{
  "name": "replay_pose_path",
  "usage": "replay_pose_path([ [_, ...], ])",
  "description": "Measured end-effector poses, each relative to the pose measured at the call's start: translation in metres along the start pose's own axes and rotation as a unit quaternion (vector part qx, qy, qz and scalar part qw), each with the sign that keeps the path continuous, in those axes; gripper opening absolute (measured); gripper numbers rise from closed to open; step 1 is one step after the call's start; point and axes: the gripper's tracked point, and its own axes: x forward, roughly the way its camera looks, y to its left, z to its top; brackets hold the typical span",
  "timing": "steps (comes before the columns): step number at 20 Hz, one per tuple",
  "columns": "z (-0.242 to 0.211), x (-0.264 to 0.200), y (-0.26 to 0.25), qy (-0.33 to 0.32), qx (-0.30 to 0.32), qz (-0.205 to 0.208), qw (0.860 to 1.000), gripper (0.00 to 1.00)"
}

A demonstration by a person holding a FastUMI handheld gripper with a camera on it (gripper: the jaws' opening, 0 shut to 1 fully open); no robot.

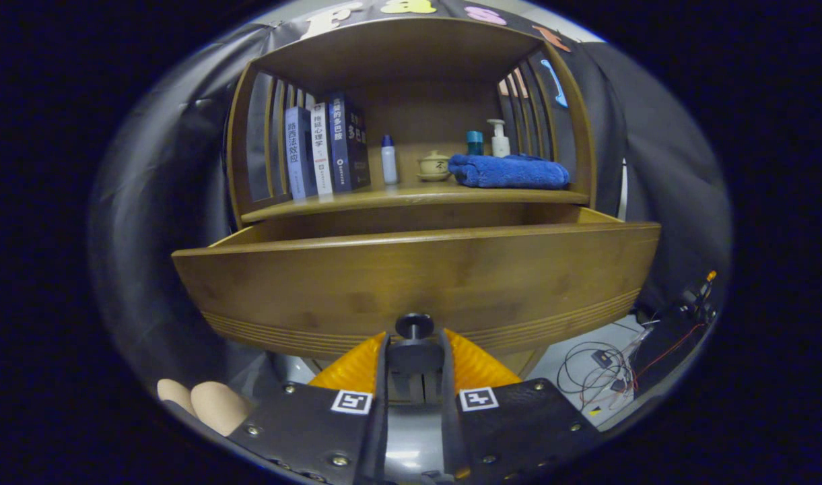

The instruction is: Pull open the drawer, take out the items inside it, and place them on the countertop above the cabinet.

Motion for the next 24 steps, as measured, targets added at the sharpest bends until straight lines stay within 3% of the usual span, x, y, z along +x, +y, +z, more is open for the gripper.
replay_pose_path([
  [6,-0.02,-0.029,0.004,0.034,0.007,0.012,0.999,0.33],
  [12,-0.025,-0.034,0.007,0.045,-0.027,0.022,0.998,0.33],
  [14,-0.015,-0.044,0.008,0.033,-0.054,0.021,0.998,0.42],
  [17,0.017,-0.065,0.016,-0.007,-0.099,0.016,0.995,0.42],
  [20,0.059,-0.084,0.031,-0.054,-0.103,0.024,0.993,0.41],
  [24,0.09,-0.073,0.038,-0.065,-0.102,0.035,0.992,0.41],
])
